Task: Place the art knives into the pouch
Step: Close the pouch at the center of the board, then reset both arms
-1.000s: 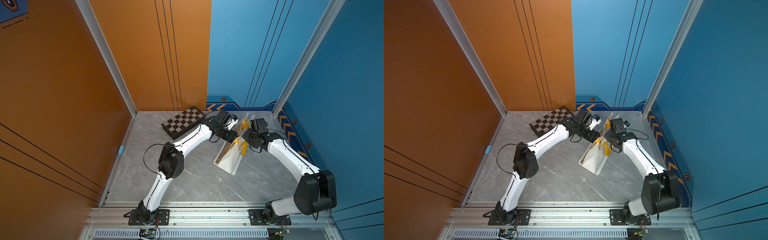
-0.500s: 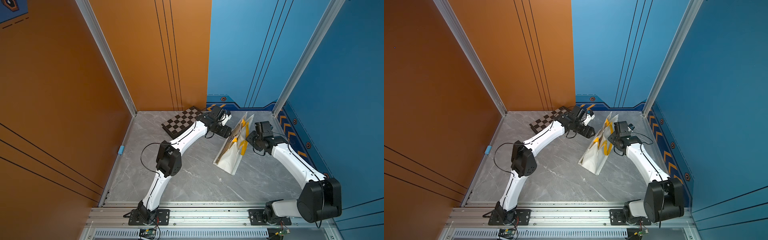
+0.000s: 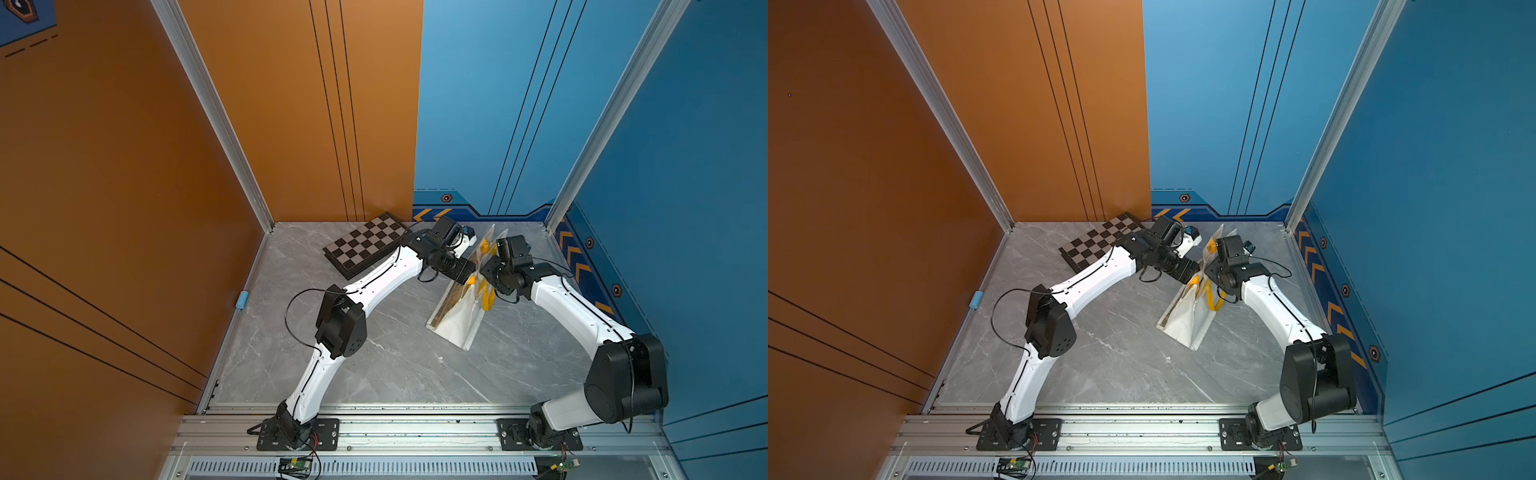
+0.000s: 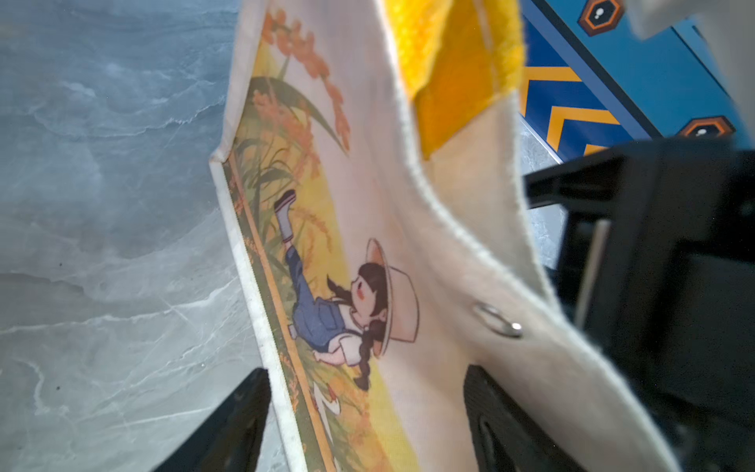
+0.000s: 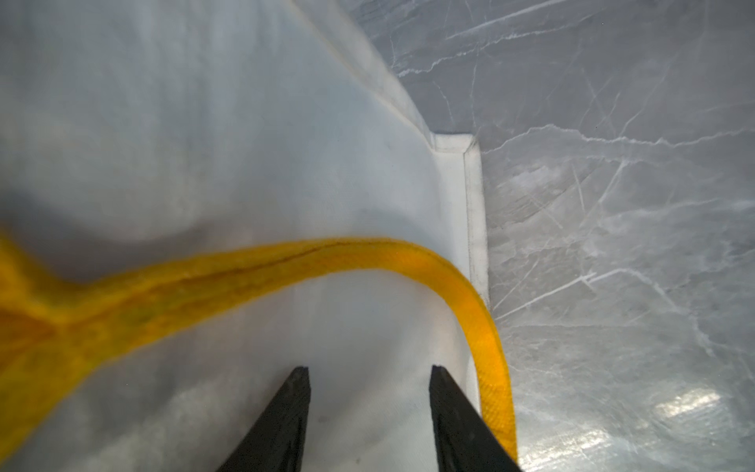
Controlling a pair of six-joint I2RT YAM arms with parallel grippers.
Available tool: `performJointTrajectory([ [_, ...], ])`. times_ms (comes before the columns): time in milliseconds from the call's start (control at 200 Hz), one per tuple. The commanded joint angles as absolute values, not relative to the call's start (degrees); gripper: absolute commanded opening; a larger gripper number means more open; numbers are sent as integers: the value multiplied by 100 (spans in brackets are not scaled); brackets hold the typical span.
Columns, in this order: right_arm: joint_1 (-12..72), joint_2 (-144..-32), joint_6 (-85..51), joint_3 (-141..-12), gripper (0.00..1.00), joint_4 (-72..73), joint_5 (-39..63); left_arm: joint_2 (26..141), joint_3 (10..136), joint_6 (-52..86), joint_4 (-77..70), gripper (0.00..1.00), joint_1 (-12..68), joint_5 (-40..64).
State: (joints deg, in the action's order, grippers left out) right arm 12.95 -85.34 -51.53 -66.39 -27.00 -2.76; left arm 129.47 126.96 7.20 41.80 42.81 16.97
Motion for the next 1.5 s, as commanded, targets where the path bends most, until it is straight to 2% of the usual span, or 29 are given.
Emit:
performJointTrajectory([
  [0, 1107, -8216, -4846, -6788, 57, -3102, -608, 12388, 12260, 721, 4291, 91, 4033, 1274],
  [85, 931, -7915, -4668, -6769, 63, -3413, -940, 11979, 11712, 763, 4298, 100, 3697, 880],
  [100, 897, -7853, -4633, -6763, 65, -3459, -1016, 11899, 11591, 772, 4298, 99, 3614, 834],
  [230, 560, -7311, -4297, -6669, 99, -3728, -1612, 10954, 10439, 905, 4289, 98, 2918, 308],
  [245, 513, -7256, -4257, -6644, 100, -3741, -1669, 10829, 10300, 940, 4288, 98, 2809, 248],
  [385, -53, -6905, -3768, -6278, 100, -3753, -2021, 9674, 8865, 1054, 4139, 98, 1912, -635],
  [520, -442, -6873, -3203, -5823, 100, -3657, -2124, 8591, 7186, 1010, 3232, 98, 770, -937],
  [666, -500, -6710, -2652, -5103, 100, -2973, -2324, 7375, 4991, 1020, 1311, 98, -350, -912],
  [791, -519, -6386, -2494, -4215, 100, -1828, -2431, 6577, 3209, 836, -822, 98, -557, -1271],
  [896, -503, -6117, -2338, -3435, 100, -722, -2354, 6786, 2738, 975, -1415, 98, -504, -1196],
  [961, -460, -5985, -2222, -2943, 100, 59, -2315, 7193, 2589, 948, -2063, 98, -282, -1587],
  [1146, -392, -6227, -2129, -1711, 100, 2316, -2609, 8411, 2964, 773, -3181, 98, -36, -2102],
  [1246, -273, -6658, -2037, -1698, 100, 2918, -2642, 8682, 3083, 339, -3275, 98, 231, -1942],
  [1341, -148, -7275, -1876, -1846, 100, 3644, -2527, 8643, 2691, 164, -3956, 98, 400, -2009],
  [1431, 0, -7726, -1436, -2376, 100, 3311, -2430, 8726, 2202, 179, -4832, 98, 312, -1721],
  [1466, 92, -7913, -1178, -2382, 100, 3650, -2478, 8973, 2081, 121, -5506, 98, 292, -1688],
  [1496, 135, -8100, -1079, -2345, 100, 3951, -2508, 8971, 2091, 99, -5468, 98, 298, -1698],
])
